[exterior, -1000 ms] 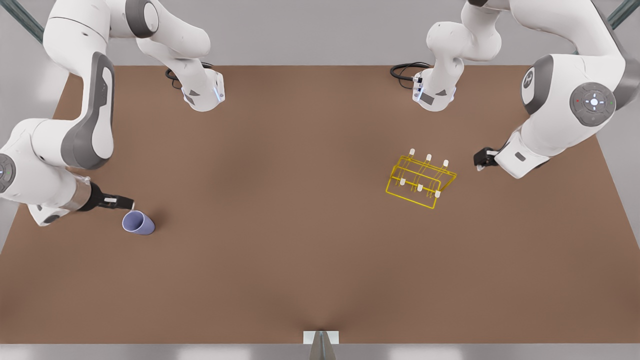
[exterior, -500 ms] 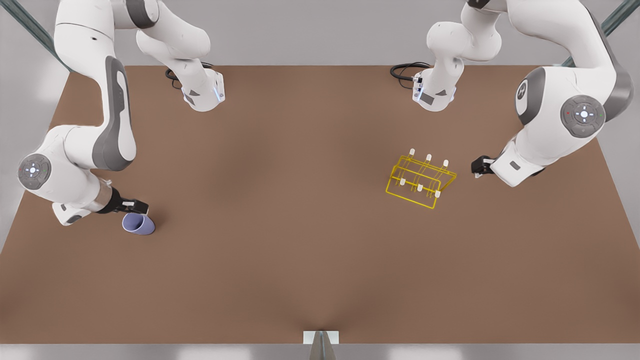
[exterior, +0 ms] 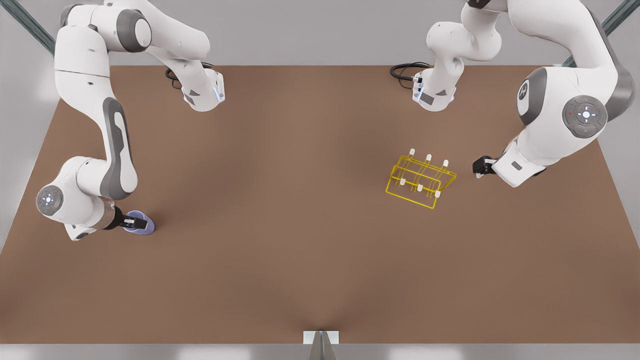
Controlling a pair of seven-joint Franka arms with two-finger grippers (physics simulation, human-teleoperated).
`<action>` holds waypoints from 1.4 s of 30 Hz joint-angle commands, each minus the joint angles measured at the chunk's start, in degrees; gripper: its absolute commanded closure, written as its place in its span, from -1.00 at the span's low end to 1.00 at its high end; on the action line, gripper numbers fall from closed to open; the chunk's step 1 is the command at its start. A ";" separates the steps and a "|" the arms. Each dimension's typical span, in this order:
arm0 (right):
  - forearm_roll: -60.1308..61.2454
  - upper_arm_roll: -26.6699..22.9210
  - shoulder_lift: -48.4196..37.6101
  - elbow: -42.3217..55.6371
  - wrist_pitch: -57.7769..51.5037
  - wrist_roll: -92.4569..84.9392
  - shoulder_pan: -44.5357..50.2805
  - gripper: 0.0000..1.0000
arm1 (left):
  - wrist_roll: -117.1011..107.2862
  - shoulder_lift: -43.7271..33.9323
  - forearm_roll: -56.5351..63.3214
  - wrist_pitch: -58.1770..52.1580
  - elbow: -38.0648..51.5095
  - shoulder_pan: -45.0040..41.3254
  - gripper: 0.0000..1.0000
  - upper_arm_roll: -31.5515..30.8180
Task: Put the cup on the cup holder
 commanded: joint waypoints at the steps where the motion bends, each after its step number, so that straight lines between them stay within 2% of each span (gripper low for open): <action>1: 0.08 0.00 0.81 -0.33 3.16 -6.92 -0.28 -1.00 | 0.00 0.08 0.11 -0.17 0.03 -0.03 -1.00 0.05; 9: 0.16 0.09 1.25 -3.67 2.28 -6.57 -0.37 -1.00 | -1.05 -0.89 0.11 0.62 -0.68 0.23 -1.00 -0.04; 17: -0.10 0.09 3.19 -3.49 6.67 -6.66 -0.10 -1.00 | -0.96 -1.15 0.11 0.27 -0.76 0.23 -1.00 -0.04; 18: -0.19 0.09 3.28 -3.58 6.58 -6.75 -0.10 -0.85 | -0.96 -1.15 0.11 0.18 -0.76 0.23 -1.00 -0.04; 19: -0.19 0.09 3.45 -3.58 6.58 -6.75 -0.10 -0.25 | -0.96 -1.15 0.11 0.18 -0.85 0.23 -1.00 -0.04; 20: -0.19 0.09 3.80 -3.49 6.85 -6.75 -0.10 0.07 | -0.96 -1.15 0.11 0.10 -0.85 0.23 -1.00 0.05; 22: -0.19 0.09 4.15 -3.67 7.73 -6.75 -0.28 0.21 | -0.88 -1.15 0.11 -0.17 -0.85 0.23 -1.00 -0.04; 24: -0.19 0.09 4.15 -3.58 7.64 -6.75 -0.28 0.57 | -1.05 -0.54 -0.06 -0.26 -0.77 0.23 -1.00 -0.13; 31: -0.28 0.09 4.15 -3.67 7.20 -7.54 -0.98 0.57 | -0.96 -0.36 -4.11 -4.21 3.45 0.14 -1.00 -0.57; 35: -0.19 0.17 3.36 -1.83 2.46 -6.75 -0.72 0.57 | -0.52 -0.45 -4.72 -4.21 3.45 -0.21 -1.00 -0.65; 38: 1.83 2.20 2.13 -0.07 1.22 -6.92 -0.63 0.57 | -0.26 -0.19 -4.63 -3.95 3.37 -0.21 -1.00 -0.57; 41: 18.07 5.62 1.69 0.72 2.45 -6.92 -0.37 0.57 | -0.17 -0.19 -4.63 -3.95 3.37 -0.21 -1.00 -0.57; 42: 32.40 5.89 1.87 0.37 3.68 -6.84 -0.19 0.57 | -0.17 -0.19 -4.63 -3.86 3.45 -0.21 -1.00 -0.57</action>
